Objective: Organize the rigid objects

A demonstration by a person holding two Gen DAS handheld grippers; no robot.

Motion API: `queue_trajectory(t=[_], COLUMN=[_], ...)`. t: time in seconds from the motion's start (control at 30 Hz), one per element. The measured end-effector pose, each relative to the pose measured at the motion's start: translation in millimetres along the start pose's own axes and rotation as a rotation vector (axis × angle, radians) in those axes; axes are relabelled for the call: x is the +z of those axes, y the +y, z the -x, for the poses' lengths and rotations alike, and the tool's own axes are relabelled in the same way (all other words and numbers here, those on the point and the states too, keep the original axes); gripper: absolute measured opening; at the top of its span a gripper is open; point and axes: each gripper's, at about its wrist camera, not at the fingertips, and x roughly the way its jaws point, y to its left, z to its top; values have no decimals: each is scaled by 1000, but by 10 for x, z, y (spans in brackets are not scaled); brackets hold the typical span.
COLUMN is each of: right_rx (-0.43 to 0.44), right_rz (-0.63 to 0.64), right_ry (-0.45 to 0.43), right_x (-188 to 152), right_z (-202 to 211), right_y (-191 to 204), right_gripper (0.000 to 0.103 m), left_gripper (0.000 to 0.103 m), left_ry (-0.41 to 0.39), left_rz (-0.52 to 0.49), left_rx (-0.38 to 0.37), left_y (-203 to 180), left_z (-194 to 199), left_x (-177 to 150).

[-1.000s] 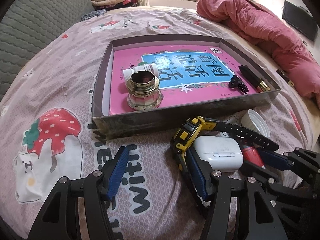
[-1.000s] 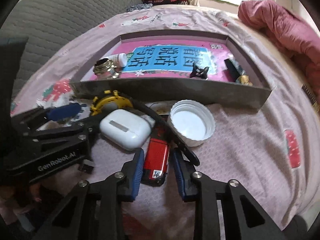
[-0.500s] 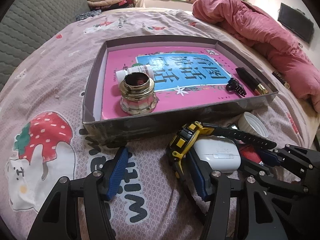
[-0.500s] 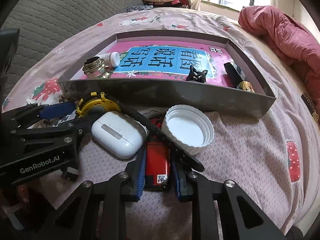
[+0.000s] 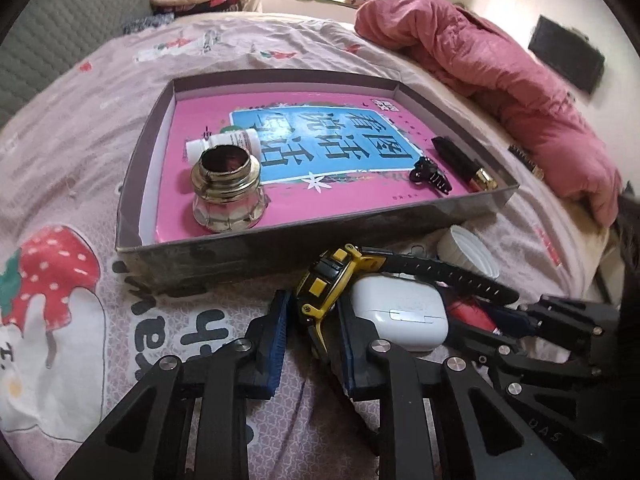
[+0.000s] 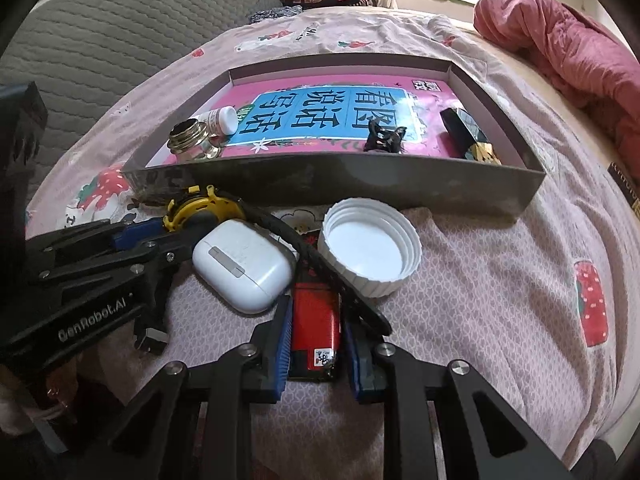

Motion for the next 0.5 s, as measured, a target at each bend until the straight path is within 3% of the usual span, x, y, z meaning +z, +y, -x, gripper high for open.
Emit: queue_trajectory(t=[0.5], right_rx=[4], right_rz=[17], right_ry=[3], right_x=[-76], right_z=[127], right_y=[-3], right_gripper=[23], left_gripper=[21], left_ry=[-70], left_rz=[-2], left_rx=[-11], left_y=[-28], left_z=[225], left_x=[2])
